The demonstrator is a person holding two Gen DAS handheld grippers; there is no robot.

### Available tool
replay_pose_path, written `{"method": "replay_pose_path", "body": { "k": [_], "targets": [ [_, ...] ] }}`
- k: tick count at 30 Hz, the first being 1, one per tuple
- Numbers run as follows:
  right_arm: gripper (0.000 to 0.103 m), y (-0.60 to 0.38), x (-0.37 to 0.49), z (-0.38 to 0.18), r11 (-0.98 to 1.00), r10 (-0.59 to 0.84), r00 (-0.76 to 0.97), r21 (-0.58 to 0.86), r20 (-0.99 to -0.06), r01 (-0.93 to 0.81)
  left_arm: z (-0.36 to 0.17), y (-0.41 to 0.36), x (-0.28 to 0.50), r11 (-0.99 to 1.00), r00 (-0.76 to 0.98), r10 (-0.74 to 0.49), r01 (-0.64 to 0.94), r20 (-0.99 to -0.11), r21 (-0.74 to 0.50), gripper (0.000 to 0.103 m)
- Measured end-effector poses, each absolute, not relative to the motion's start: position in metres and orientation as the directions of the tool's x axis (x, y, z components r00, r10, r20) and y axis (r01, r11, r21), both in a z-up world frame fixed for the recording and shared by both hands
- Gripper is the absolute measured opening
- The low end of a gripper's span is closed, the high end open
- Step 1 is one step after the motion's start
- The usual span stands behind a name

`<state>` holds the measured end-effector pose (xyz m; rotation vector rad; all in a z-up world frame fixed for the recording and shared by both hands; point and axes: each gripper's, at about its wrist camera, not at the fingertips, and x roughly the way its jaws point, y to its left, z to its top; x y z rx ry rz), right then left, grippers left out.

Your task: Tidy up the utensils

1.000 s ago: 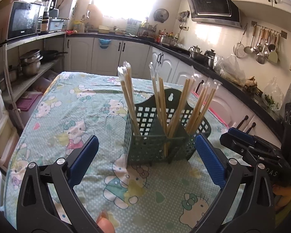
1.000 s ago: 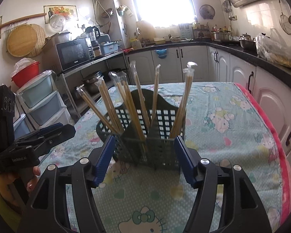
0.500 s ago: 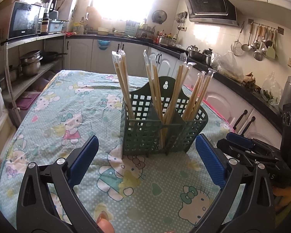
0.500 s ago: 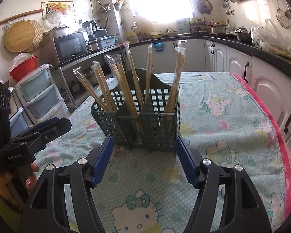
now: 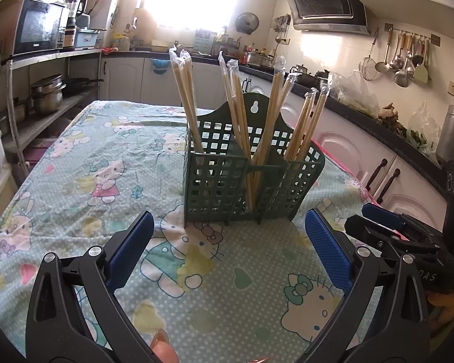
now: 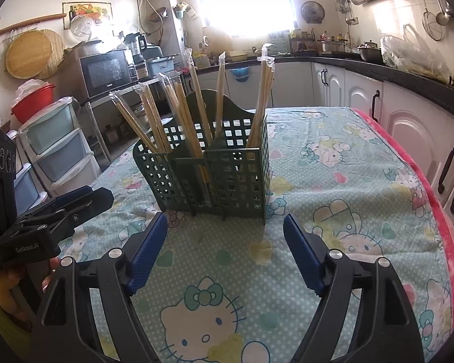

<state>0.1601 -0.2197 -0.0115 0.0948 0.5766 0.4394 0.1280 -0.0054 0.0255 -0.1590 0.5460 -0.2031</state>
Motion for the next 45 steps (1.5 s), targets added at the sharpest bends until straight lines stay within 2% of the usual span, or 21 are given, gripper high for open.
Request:
{"method": "replay_pose_path", "body": {
  "k": [2,5,15,18,31,45],
  "targets": [
    [0.077,-0.220,0.158,-0.014,0.908,0.418,0.757,0.199,-0.502,-0.369,0.024,-0.005,0.128,0.968,0.838,-0.230,0.146,-0.495,-0.203,0.092],
    [0.086,-0.222,0.156,-0.019,0.911,0.411,0.766,0.201,-0.494,-0.359,0.023,-0.004,0.126,0.969,0.844,-0.223,0.140,-0.488,-0.201,0.092],
    [0.090,-0.223,0.146,-0.031,0.931,0.365,0.827,0.148,-0.427,-0.335,0.014,-0.002,0.119,0.977,0.869,-0.189,0.119,-0.457,-0.179,0.092],
    [0.095,-0.224,0.143,-0.033,0.937,0.349,0.850,0.136,-0.395,-0.322,0.011,-0.002,0.117,0.979,0.880,-0.175,0.109,-0.441,-0.171,0.092],
    [0.096,-0.225,0.136,-0.034,0.942,0.336,0.874,0.132,-0.352,-0.309,0.004,-0.006,0.107,0.986,0.915,-0.150,0.109,-0.374,-0.128,0.092],
    [0.096,-0.225,0.132,-0.036,0.943,0.334,0.877,0.130,-0.346,-0.308,0.003,-0.005,0.105,0.987,0.918,-0.137,0.097,-0.372,-0.126,0.092]
  ]
}}
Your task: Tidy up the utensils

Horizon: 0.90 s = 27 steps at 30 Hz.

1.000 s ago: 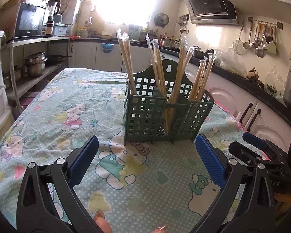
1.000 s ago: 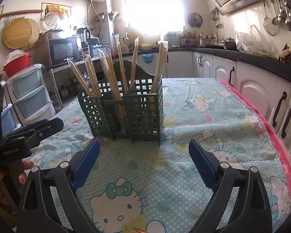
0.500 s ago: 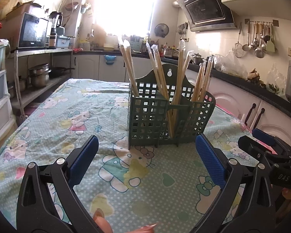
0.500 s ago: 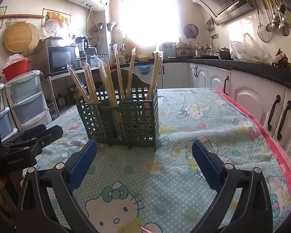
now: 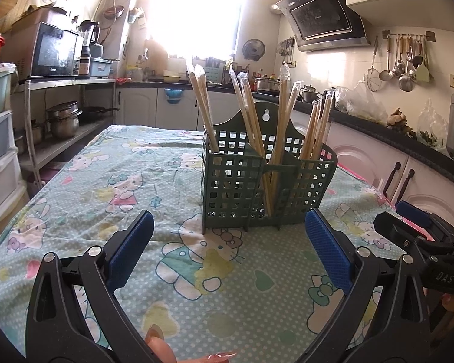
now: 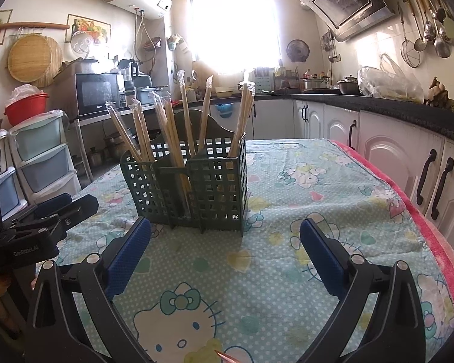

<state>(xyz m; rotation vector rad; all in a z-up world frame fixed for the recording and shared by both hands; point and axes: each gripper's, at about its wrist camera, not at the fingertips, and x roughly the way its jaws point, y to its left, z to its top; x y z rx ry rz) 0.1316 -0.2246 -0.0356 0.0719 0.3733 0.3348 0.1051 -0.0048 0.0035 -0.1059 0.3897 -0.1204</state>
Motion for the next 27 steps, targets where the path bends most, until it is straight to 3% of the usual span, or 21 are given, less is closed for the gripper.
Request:
{"method": "replay_pose_path", "body": {
  "k": [27],
  "targets": [
    [0.096,-0.2243,0.1315,-0.0364,0.943,0.333,0.877,0.129,-0.346,-0.308,0.0020,-0.0022,0.1068,0.989,0.917,-0.124,0.080,-0.378,-0.128,0.092]
  ]
}}
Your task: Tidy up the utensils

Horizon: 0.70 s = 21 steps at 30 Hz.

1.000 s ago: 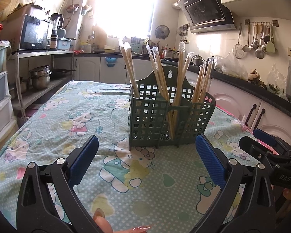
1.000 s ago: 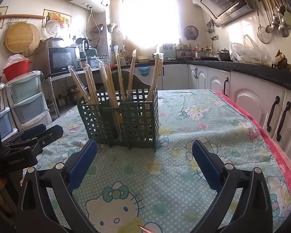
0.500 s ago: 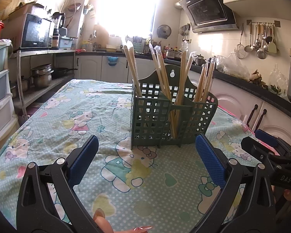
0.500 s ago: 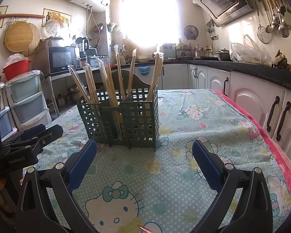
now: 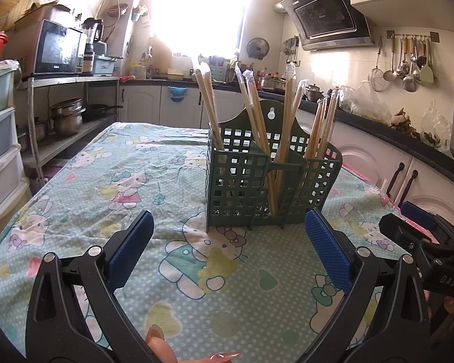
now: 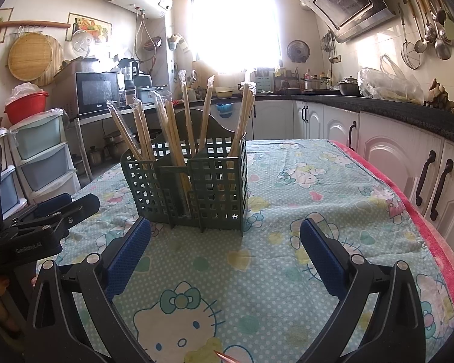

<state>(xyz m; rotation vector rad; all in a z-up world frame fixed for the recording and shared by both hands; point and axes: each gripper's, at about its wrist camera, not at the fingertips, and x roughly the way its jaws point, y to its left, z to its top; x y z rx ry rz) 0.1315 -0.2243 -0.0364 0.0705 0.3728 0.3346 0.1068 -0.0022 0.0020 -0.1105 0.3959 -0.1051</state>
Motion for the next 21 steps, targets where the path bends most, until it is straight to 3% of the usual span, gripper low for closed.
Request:
{"method": "replay_pose_path", "body": {
  "k": [21],
  "targets": [
    [0.096,-0.2240,0.1307,-0.0363,0.944,0.330,0.878,0.127,-0.347,-0.305,0.0018,-0.0026,0.1070,0.989,0.918,-0.117,0.074,-0.380,-0.128,0.092]
  ]
}}
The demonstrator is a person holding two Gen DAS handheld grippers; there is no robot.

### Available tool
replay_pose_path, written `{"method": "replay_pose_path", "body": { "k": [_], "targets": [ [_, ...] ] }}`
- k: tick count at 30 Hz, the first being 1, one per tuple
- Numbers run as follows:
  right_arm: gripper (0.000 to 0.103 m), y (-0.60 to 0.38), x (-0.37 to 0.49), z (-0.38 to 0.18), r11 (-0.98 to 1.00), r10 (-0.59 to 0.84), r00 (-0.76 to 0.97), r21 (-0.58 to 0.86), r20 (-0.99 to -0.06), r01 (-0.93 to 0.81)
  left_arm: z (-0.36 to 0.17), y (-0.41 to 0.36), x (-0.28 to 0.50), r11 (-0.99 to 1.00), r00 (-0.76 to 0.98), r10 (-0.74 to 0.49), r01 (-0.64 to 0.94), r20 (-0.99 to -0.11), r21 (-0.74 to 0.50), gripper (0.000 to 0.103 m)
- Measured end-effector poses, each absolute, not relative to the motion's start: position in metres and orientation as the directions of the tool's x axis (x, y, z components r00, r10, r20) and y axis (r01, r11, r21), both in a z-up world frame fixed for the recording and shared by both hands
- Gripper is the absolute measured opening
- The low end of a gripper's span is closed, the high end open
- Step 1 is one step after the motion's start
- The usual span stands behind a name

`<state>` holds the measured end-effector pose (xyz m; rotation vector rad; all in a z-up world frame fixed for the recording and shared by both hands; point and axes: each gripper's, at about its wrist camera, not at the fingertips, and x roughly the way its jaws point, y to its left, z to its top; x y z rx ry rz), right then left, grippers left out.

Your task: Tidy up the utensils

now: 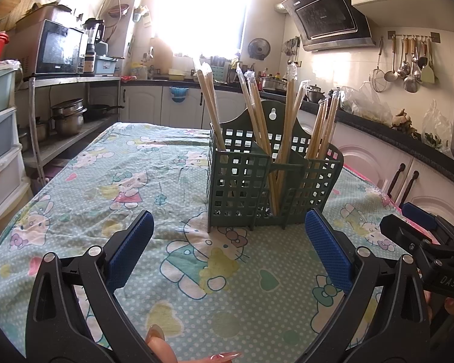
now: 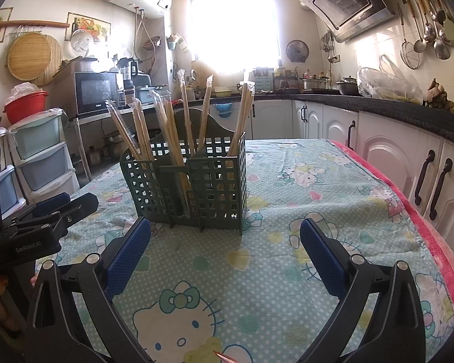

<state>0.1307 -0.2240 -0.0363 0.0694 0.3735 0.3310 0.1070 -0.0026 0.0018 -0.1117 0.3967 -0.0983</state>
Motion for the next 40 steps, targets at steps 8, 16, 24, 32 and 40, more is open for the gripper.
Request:
{"method": "replay_pose_path", "body": {
  "k": [8,16,24,32,40],
  "targets": [
    [0.096,-0.225,0.131,-0.037,0.945,0.327,0.879,0.128,-0.347,-0.301,0.002,-0.003,0.108,0.989,0.916,-0.114,0.070,-0.384,-0.127,0.092],
    [0.096,-0.226,0.131,-0.037,0.946,0.325,0.880,0.127,-0.347,-0.299,0.001,-0.003,0.108,0.989,0.914,-0.112,0.066,-0.389,-0.129,0.092],
    [0.096,-0.231,0.132,-0.038,0.950,0.311,0.879,0.139,-0.361,-0.279,-0.001,-0.001,0.111,0.988,0.909,-0.113,0.058,-0.401,-0.146,0.092],
    [0.096,-0.271,0.160,-0.036,0.976,0.202,0.863,0.167,-0.463,-0.138,0.009,0.018,0.113,0.987,0.897,-0.060,-0.013,-0.439,-0.162,0.092],
    [0.096,-0.364,0.249,-0.063,0.986,-0.118,0.679,-0.007,-0.725,0.164,-0.003,0.106,0.180,0.973,0.735,0.148,-0.229,-0.662,-0.037,0.092]
  ]
}}
